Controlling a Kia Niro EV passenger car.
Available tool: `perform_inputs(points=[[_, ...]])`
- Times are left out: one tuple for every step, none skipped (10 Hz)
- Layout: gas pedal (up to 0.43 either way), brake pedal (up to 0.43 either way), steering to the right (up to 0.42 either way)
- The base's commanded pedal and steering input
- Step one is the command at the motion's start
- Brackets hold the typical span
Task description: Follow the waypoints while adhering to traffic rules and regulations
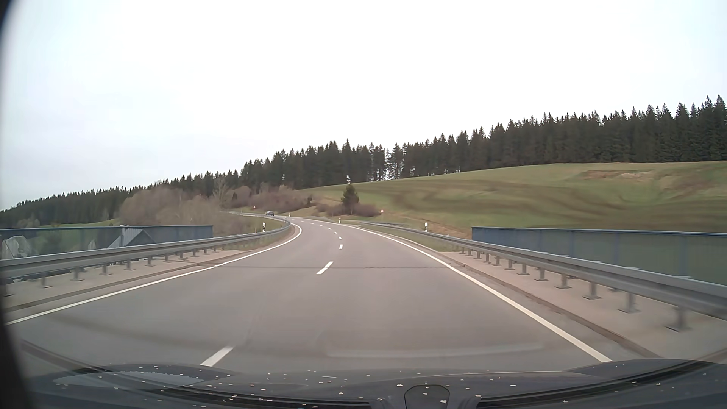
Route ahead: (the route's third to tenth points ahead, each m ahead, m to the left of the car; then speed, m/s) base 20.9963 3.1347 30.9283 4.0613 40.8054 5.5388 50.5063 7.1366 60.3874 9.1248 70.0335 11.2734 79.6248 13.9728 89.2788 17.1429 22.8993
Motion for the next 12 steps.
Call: perform_inputs(points=[[0.228,0.0,-0.021],[0.24,0.0,-0.022],[0.24,0.0,-0.023],[0.24,0.0,-0.023],[0.24,0.0,-0.023],[0.24,0.0,-0.023],[0.26,0.0,-0.023],[0.26,0.0,-0.023],[0.26,0.0,-0.023],[0.26,0.0,-0.023],[0.26,0.0,-0.023],[0.26,0.0,-0.023]])
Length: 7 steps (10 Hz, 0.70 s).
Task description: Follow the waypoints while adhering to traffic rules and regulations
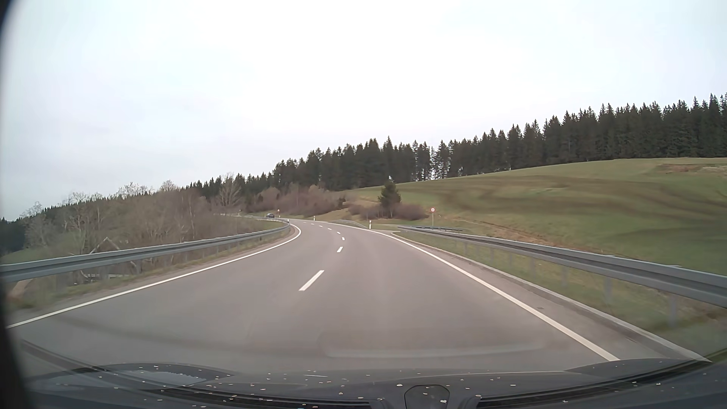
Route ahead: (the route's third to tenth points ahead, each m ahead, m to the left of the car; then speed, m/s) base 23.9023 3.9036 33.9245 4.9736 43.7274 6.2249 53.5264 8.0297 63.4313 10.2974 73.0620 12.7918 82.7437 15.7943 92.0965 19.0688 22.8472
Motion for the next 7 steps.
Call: perform_inputs(points=[[0.26,0.0,-0.023],[0.26,0.0,-0.023],[0.26,0.0,-0.023],[0.26,0.0,-0.023],[0.26,0.0,-0.023],[0.26,0.0,-0.023],[0.26,0.0,-0.023]])
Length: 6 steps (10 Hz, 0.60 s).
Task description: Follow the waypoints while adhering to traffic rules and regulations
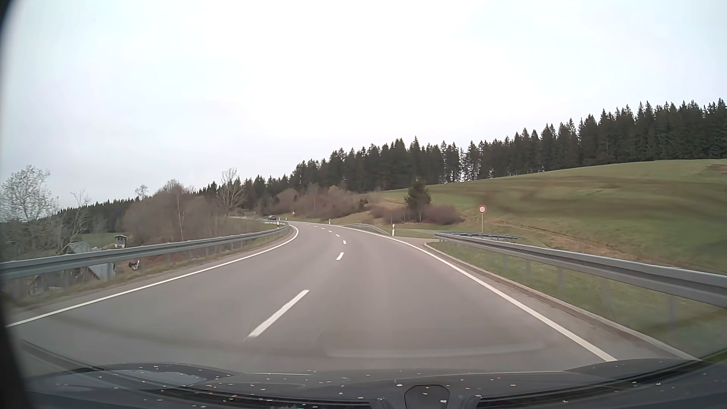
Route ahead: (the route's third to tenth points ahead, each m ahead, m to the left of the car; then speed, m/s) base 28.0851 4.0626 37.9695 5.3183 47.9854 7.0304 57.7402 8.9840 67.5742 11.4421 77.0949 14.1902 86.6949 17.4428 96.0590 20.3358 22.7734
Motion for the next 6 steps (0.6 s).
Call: perform_inputs(points=[[0.26,0.0,-0.023],[0.26,0.0,-0.023],[0.26,0.0,-0.023],[0.26,0.0,-0.021],[0.26,0.0,-0.021],[0.26,0.0,-0.022]])
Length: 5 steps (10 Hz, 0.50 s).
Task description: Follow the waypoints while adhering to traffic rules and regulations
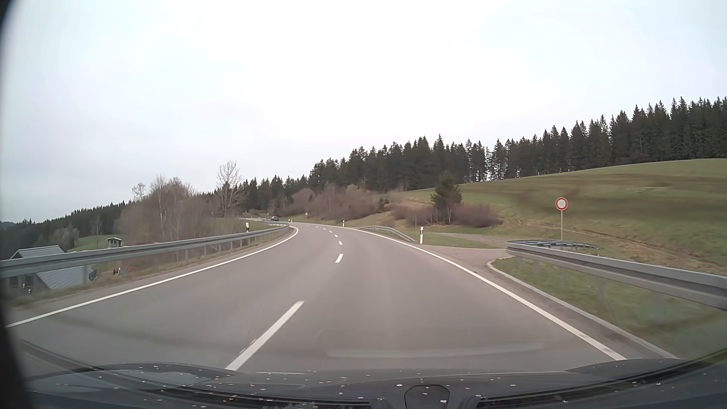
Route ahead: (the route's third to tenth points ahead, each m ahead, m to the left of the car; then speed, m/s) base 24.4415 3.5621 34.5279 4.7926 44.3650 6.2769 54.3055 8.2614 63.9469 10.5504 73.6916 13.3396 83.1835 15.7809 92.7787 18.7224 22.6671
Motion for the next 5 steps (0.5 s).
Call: perform_inputs(points=[[0.26,0.0,-0.021],[0.26,0.0,-0.022],[0.26,0.0,-0.021],[0.26,0.0,-0.021],[0.26,0.0,-0.022]])
